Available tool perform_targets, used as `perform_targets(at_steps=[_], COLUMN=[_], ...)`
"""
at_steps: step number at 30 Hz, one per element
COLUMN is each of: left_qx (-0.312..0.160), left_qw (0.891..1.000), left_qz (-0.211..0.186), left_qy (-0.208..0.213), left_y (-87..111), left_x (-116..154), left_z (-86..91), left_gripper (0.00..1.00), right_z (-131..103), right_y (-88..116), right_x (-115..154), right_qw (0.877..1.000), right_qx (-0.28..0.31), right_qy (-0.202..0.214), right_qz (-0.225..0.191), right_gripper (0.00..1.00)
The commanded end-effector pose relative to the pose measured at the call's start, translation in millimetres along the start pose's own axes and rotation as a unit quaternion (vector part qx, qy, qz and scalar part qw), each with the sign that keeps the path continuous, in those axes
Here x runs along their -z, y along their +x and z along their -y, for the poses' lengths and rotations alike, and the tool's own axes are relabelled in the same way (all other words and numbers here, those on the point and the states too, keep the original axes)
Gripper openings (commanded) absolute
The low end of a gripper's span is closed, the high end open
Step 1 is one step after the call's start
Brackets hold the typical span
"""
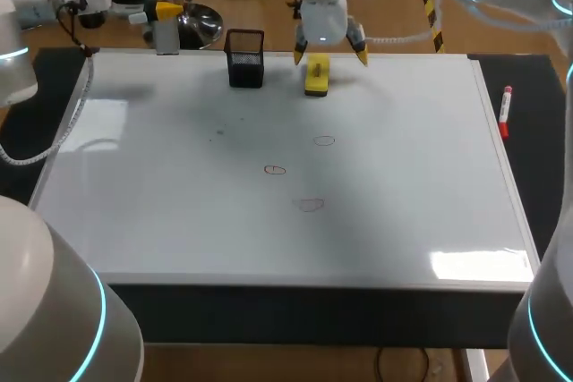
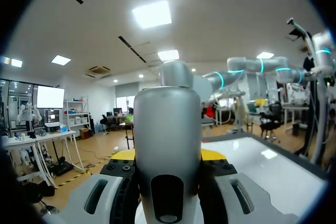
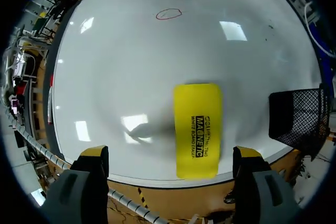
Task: Pick up the inspection probe, press it on each red-marked spot on the whiteboard one by one, put down the probe, pick up the eraser, and wipe off all the red marks.
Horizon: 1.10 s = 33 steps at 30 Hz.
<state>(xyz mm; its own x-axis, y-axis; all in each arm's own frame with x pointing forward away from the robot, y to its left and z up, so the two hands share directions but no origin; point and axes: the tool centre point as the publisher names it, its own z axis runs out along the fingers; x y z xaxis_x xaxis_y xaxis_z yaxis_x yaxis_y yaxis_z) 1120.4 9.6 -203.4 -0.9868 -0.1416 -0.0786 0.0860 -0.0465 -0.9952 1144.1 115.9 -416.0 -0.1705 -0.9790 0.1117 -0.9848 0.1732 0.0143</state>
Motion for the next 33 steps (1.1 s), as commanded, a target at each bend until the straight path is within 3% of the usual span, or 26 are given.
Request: perform_targets(at_steps=[1, 10, 33], left_qx=[0.0, 0.0, 0.0], left_qw=[1.0, 1.0, 1.0], left_qz=[0.001, 0.001, 0.001], left_qy=[-0.001, -0.001, -0.001], left_y=[0.8, 0.8, 0.8], left_x=[0, 0, 0], left_z=[1.7, 1.7, 1.7], left_gripper=[0.0, 0.0, 0.0], right_z=[-6, 1, 13], right_y=[6, -4, -41], right_x=[-6, -11, -13], right_qw=[0.999, 0.997, 0.996], right_qx=[0.014, 0.048, 0.062], right_qy=[0.006, -0.02, -0.023], right_qz=[0.044, 0.051, 0.056], right_gripper=[1.0, 1.0, 1.0])
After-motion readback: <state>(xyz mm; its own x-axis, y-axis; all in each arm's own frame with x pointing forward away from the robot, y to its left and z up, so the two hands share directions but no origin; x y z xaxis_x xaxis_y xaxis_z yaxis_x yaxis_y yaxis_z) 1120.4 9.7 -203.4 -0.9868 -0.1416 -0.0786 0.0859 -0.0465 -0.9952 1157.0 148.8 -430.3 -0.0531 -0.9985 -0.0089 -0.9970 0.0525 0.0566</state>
